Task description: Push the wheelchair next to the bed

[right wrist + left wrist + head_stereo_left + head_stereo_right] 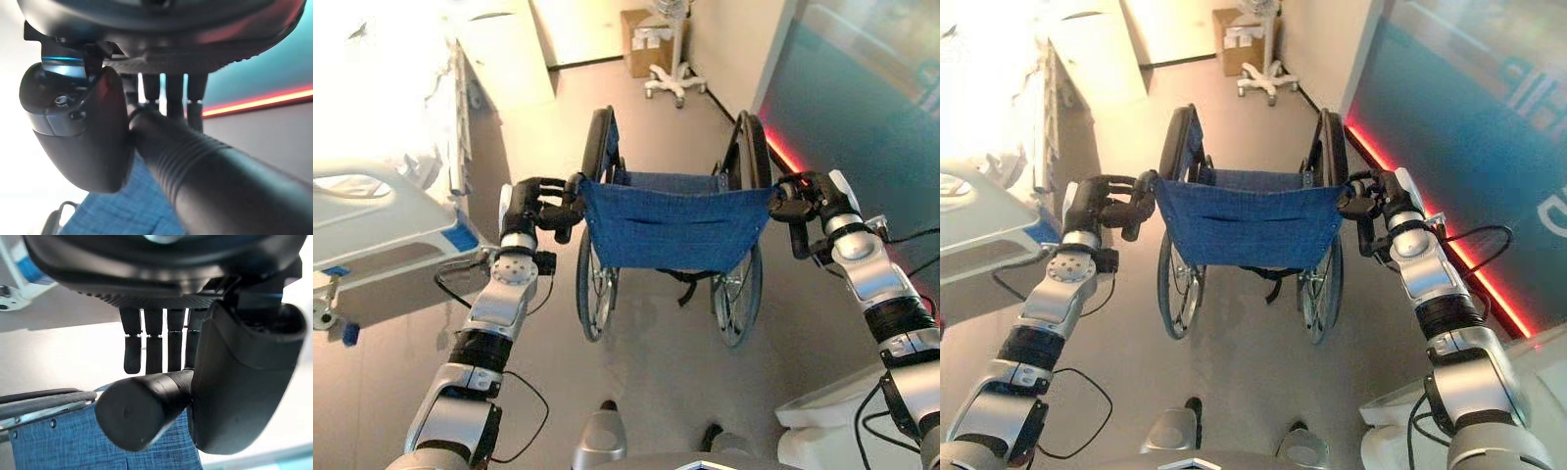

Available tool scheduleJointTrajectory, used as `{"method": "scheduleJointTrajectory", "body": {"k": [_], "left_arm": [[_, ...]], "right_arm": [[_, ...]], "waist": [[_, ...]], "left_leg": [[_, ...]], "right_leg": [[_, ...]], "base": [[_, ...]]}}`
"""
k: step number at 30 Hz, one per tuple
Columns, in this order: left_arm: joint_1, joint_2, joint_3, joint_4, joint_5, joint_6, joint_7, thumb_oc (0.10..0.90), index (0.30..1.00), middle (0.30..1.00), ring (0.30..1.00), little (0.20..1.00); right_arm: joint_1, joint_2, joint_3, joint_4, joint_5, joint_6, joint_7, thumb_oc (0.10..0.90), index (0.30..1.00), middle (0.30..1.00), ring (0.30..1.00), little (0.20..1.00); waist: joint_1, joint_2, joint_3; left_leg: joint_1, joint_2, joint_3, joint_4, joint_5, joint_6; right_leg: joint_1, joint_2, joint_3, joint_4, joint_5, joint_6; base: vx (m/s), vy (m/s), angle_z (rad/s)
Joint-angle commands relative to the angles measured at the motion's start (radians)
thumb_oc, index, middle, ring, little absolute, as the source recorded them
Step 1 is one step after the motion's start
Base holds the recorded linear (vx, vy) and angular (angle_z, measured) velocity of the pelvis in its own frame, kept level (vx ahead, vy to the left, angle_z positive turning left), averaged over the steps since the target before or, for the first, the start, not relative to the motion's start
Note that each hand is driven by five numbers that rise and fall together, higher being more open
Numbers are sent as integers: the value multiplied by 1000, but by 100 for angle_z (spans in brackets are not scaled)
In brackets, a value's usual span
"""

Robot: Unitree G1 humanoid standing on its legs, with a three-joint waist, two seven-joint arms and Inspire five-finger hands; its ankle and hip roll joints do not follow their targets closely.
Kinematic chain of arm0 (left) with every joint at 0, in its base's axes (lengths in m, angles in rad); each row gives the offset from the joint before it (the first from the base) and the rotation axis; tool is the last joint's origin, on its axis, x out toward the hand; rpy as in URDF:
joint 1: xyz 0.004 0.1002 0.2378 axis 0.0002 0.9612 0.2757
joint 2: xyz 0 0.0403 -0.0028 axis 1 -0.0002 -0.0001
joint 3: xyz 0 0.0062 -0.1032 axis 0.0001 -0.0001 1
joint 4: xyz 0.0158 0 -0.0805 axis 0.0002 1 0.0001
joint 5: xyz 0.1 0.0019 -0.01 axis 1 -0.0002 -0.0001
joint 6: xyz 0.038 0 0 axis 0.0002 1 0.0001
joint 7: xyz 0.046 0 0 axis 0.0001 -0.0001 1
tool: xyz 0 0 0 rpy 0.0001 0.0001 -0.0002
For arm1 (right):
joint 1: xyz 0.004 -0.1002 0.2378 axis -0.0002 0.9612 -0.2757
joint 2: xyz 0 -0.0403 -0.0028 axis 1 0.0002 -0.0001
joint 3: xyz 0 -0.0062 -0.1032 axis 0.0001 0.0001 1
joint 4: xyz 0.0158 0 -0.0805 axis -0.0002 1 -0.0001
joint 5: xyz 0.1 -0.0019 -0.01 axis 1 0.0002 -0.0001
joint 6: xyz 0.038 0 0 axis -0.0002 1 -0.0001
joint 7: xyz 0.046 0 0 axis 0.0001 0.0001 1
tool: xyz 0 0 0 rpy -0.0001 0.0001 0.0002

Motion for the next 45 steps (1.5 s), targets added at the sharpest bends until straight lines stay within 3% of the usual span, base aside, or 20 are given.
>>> {"method": "scheduleJointTrajectory", "body": {"k": [1, 5, 8, 9, 12, 15, 17, 18, 20, 22, 23, 24, 26, 29, 32, 36, 38, 41, 42, 45], "left_arm": [[129, 32, -148, 64, 32, 31, -100, 400, 300, 300, 300, 300], [105, -9, -188, 123, 47, 8, -109, 400, 300, 300, 300, 300], [119, -20, -184, 104, 56, 21, -96, 400, 300, 300, 300, 300], [123, -19, -181, 98, 57, 22, -97, 400, 300, 300, 300, 300], [172, -5, -157, 49, 62, 18, -93, 400, 300, 300, 300, 300], [205, 11, -134, 14, 64, 9, -99, 400, 300, 300, 300, 300], [205, 26, -130, -2, 58, 0, -107, 400, 300, 300, 300, 300], [200, 26, -128, -1, 64, 0, -107, 400, 300, 300, 300, 300], [197, 41, -136, 10, 46, 8, -96, 400, 300, 300, 300, 300], [192, 47, -131, 11, 54, 16, -102, 400, 300, 300, 300, 300], [191, 50, -137, 20, 59, 21, -98, 400, 300, 300, 300, 300], [188, 52, -143, 32, 61, 19, -97, 400, 300, 300, 300, 300], [178, 59, -147, 38, 62, 29, -105, 400, 300, 300, 300, 300], [133, 66, -170, 72, 33, 14, -100, 400, 300, 300, 300, 300], [84, 82, -196, 93, 14, 11, -108, 400, 300, 300, 300, 300], [63, 99, -185, 78, 14, 23, -122, 400, 300, 300, 300, 300], [70, 102, -171, 66, 13, 20, -123, 400, 300, 300, 300, 300], [92, 92, -150, 43, -13, 54, -135, 400, 300, 300, 300, 300], [118, 74, -138, 25, -36, 59, -130, 400, 300, 300, 300, 300], [134, 55, -143, 25, -38, 60, -113, 400, 300, 300, 300, 300]], "right_arm": [[5, -27, 146, 36, -107, -33, 69, 400, 300, 300, 300, 300], [-4, -27, 135, 98, -124, -48, 76, 400, 300, 300, 300, 300], [-18, 1, 146, 128, -134, -45, 84, 400, 300, 300, 300, 300], [-17, 4, 147, 125, -137, -42, 83, 400, 300, 300, 300, 300], [-24, 38, 154, 129, -155, -46, 91, 400, 300, 300, 300, 300], [-37, 47, 161, 131, -164, -64, 108, 400, 300, 300, 300, 300], [-53, 41, 167, 127, -168, -63, 116, 400, 300, 300, 300, 300], [-72, 42, 179, 139, -133, -61, 107, 400, 300, 300, 300, 300], [-66, 73, 174, 135, -156, -68, 121, 400, 300, 300, 300, 300], [-35, 75, 171, 110, -140, -74, 110, 400, 300, 300, 300, 300], [-13, 73, 156, 103, -139, -96, 110, 400, 300, 300, 300, 300], [-5, 72, 148, 101, -134, -104, 113, 400, 300, 300, 300, 300], [-5, 71, 135, 100, -136, -102, 123, 400, 300, 300, 300, 300], [-49, 84, 144, 172, -146, -133, 118, 400, 300, 300, 300, 300], [-91, 73, 155, 233, -116, -153, 97, 400, 300, 300, 300, 300], [-88, 61, 165, 182, -93, -127, 68, 400, 300, 300, 300, 300], [-86, 57, 167, 129, -89, -92, 64, 400, 300, 300, 300, 300], [-89, 43, 169, 64, -70, -45, 86, 400, 300, 300, 300, 300], [-79, 18, 180, 2, -83, -24, 97, 400, 300, 300, 300, 300], [-51, -2, 171, 4, -94, -51, 110, 400, 300, 300, 300, 300]], "waist": [[10, -58, 18], [-8, -48, 4], [24, -39, 9], [29, -36, 11], [101, -3, 24], [139, 14, 20], [150, 11, 17], [150, 8, 16], [157, -6, 10], [162, -22, -1], [164, -35, -11], [164, -43, -17], [168, -51, -22], [166, -25, -9], [143, -11, 8], [113, -28, 12], [105, -39, 13], [100, -57, 8], [82, -62, 10], [62, -62, 9]], "left_leg": [[10, 50, 51, 145, 30, -17], [49, 37, 108, 140, -8, -35], [26, -112, 84, 43, -36, 0], [16, -124, 86, 32, -30, -1], [-119, -215, 56, -84, 101, -18], [-147, -232, 112, -154, 162, -19], [-153, -242, 151, -163, 157, -17], [-127, -231, 193, -162, 117, 10], [-113, -251, 155, -139, 73, 52], [-92, -237, 187, -143, 49, 87], [-70, -248, 177, -154, 40, 107], [-66, -250, 170, -151, 38, 105], [-71, -238, 169, -126, 33, 89], [-50, -184, 146, -105, 25, 55], [-12, -152, 96, -109, 16, 49], [9, -128, 28, -110, -33, 43], [-4, -107, 3, -78, -51, 32], [-39, -61, 9, 3, -59, 21], [-28, -12, 23, 25, -44, 6], [-31, 31, 35, 67, 31, -16]], "right_leg": [[-9, 2, -25, -106, 133, -55], [33, 33, -65, -141, 110, -62], [62, 74, -47, -176, 128, -62], [71, 81, -45, -181, 126, -62], [149, 160, -8, -229, 112, -66], [187, 198, -15, -232, 97, -68], [202, 210, -27, -208, 59, -73], [184, 220, -49, -163, 22, -88], [174, 216, -34, -35, -2, -69], [177, 172, -80, 94, 20, -33], [167, 130, -78, 200, 103, 33], [165, 112, -73, 203, 127, 51], [183, 76, -87, 127, 118, 52], [164, 8, -101, -40, 123, 31], [93, -63, -65, -189, 242, 32], [1, -139, 23, -256, 348, 69], [-11, -137, 41, -256, 337, 71], [-19, -83, 11, -165, 220, 56], [-27, -68, -4, -125, 183, 32], [-13, -39, -35, -116, 160, -7]], "base": [[262, -347, 81], [223, -291, 79], [166, -195, 54], [328, -236, 6], [334, -187, -27], [375, -152, -60], [300, -101, -55], [248, -46, -38], [289, -64, -28], [317, -23, -12], [378, -11, -6], [408, -87, -8], [240, -179, -3], [198, -314, -26], [152, -360, -4], [220, -487, 49], [229, -558, 65], [232, -479, 76], [246, -322, 107], [216, -294, 79]]}}
